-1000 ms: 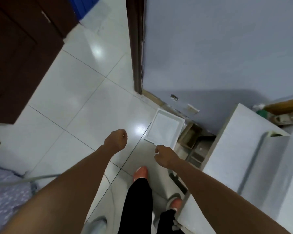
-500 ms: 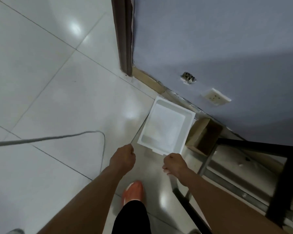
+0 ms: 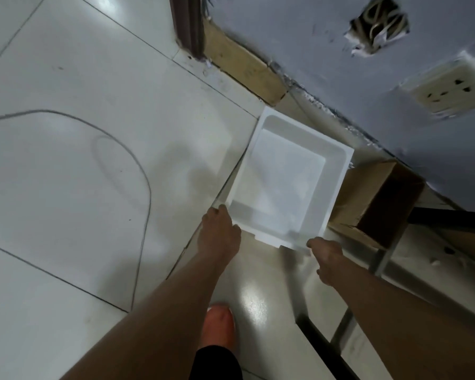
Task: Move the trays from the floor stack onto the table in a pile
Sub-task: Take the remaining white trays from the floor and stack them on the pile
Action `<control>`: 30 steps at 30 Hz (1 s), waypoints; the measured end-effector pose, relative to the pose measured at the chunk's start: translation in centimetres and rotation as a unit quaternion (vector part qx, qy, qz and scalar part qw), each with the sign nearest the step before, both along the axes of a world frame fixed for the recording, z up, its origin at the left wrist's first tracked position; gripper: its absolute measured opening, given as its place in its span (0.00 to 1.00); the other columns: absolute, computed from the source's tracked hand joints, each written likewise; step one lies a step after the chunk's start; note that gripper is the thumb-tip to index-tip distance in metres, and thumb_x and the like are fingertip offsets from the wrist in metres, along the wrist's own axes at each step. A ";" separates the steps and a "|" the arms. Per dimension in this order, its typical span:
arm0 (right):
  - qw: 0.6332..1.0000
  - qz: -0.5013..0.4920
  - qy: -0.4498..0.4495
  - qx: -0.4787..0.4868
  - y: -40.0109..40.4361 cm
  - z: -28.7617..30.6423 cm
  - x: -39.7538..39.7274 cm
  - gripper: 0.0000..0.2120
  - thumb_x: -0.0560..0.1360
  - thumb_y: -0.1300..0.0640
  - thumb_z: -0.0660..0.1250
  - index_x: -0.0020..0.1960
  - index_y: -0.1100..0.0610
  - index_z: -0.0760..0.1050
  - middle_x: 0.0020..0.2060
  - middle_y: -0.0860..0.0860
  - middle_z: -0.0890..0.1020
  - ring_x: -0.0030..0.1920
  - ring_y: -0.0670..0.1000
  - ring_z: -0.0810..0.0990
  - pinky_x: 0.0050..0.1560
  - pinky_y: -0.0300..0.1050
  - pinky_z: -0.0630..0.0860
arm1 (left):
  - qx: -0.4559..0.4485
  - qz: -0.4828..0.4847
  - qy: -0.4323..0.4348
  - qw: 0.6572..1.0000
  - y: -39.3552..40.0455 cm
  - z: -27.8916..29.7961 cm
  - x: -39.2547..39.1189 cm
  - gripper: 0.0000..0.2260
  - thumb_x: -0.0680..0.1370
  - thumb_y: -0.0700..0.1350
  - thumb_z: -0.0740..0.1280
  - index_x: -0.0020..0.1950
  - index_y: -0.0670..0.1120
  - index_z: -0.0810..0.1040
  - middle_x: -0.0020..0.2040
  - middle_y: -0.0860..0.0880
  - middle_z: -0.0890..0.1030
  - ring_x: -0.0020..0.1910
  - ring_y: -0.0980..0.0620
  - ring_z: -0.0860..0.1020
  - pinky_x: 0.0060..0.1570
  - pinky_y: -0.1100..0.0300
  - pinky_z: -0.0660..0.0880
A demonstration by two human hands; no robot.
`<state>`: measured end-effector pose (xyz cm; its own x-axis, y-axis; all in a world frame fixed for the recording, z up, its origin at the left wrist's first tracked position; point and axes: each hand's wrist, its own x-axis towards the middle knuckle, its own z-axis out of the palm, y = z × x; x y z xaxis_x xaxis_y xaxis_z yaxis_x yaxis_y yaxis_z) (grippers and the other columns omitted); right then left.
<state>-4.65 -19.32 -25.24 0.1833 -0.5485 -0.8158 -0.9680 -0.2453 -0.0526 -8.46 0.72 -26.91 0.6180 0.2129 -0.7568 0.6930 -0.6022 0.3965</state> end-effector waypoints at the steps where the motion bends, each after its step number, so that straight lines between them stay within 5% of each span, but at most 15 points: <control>1: 1.000 -0.021 -0.002 0.007 -0.3 -0.6 -0.1 0.23 0.78 0.62 0.62 0.71 0.66 0.65 0.68 0.62 0.71 0.67 0.62 0.71 0.69 0.55 0.67 | 0.004 0.002 -0.004 1.000 -0.2 -0.6 0.2 0.19 0.79 0.43 0.60 0.70 0.41 0.64 0.66 0.41 0.70 0.66 0.42 0.68 0.61 0.50 0.70; 5: 0.998 -0.060 -0.008 0.014 -0.8 -2.7 -0.1 0.25 0.76 0.59 0.65 0.71 0.62 0.64 0.67 0.59 0.71 0.66 0.61 0.71 0.68 0.59 0.68 | 0.041 0.024 -0.046 0.998 -0.2 -1.5 0.8 0.16 0.79 0.43 0.62 0.66 0.43 0.67 0.59 0.42 0.74 0.60 0.43 0.72 0.52 0.51 0.74; 9: 0.997 -0.062 -0.038 -0.039 -1.1 -1.9 -0.3 0.18 0.76 0.63 0.64 0.64 0.65 0.70 0.55 0.58 0.76 0.48 0.57 0.74 0.60 0.55 0.75 | -0.014 0.109 -0.048 0.993 0.9 -1.0 1.0 0.09 0.75 0.38 0.65 0.54 0.43 0.69 0.51 0.42 0.77 0.52 0.42 0.76 0.49 0.47 0.77; 12: 0.996 -0.065 -0.057 0.003 -0.6 0.8 0.1 0.22 0.75 0.69 0.61 0.68 0.66 0.67 0.60 0.63 0.75 0.37 0.54 0.75 0.46 0.52 0.81 | -0.050 0.182 -0.028 0.982 2.1 1.8 0.9 0.09 0.72 0.35 0.63 0.48 0.43 0.65 0.47 0.42 0.75 0.47 0.40 0.78 0.42 0.51 0.76; 17: 0.994 -0.055 -0.076 0.060 2.5 8.0 1.9 0.26 0.75 0.71 0.60 0.73 0.67 0.61 0.64 0.65 0.72 0.36 0.53 0.75 0.25 0.44 0.80 | -0.017 0.212 -0.039 0.976 5.3 9.9 1.5 0.12 0.70 0.41 0.66 0.50 0.41 0.67 0.46 0.41 0.77 0.43 0.40 0.77 0.38 0.54 0.71; 25: 0.987 0.070 -0.048 0.137 6.3 20.7 4.7 0.23 0.72 0.70 0.63 0.66 0.67 0.67 0.53 0.61 0.77 0.41 0.56 0.81 0.31 0.43 0.81 | 0.027 0.213 0.039 0.976 12.3 24.3 2.6 0.09 0.65 0.42 0.70 0.40 0.40 0.74 0.45 0.41 0.80 0.42 0.40 0.81 0.45 0.46 0.83; 27: 0.984 0.102 -0.050 0.139 7.1 25.0 4.4 0.13 0.70 0.70 0.64 0.54 0.65 0.71 0.44 0.59 0.78 0.40 0.56 0.81 0.35 0.48 0.84 | 0.018 0.227 0.034 0.973 12.7 28.3 2.1 0.14 0.65 0.42 0.71 0.47 0.40 0.73 0.47 0.41 0.79 0.44 0.40 0.80 0.41 0.47 0.83; 30: 0.976 0.147 -0.071 0.141 8.4 32.3 3.4 0.09 0.68 0.70 0.67 0.45 0.64 0.71 0.45 0.60 0.80 0.38 0.57 0.81 0.35 0.50 0.85 | -0.050 0.278 0.017 0.959 13.5 35.1 0.8 0.18 0.68 0.35 0.71 0.56 0.41 0.73 0.45 0.42 0.77 0.45 0.38 0.80 0.31 0.45 0.82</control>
<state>-1.22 -10.89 7.04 0.4206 -0.2118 -0.8822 -0.8363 -0.4675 -0.2865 -7.66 14.18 8.23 0.4043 0.4275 -0.8086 0.9095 -0.0950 0.4046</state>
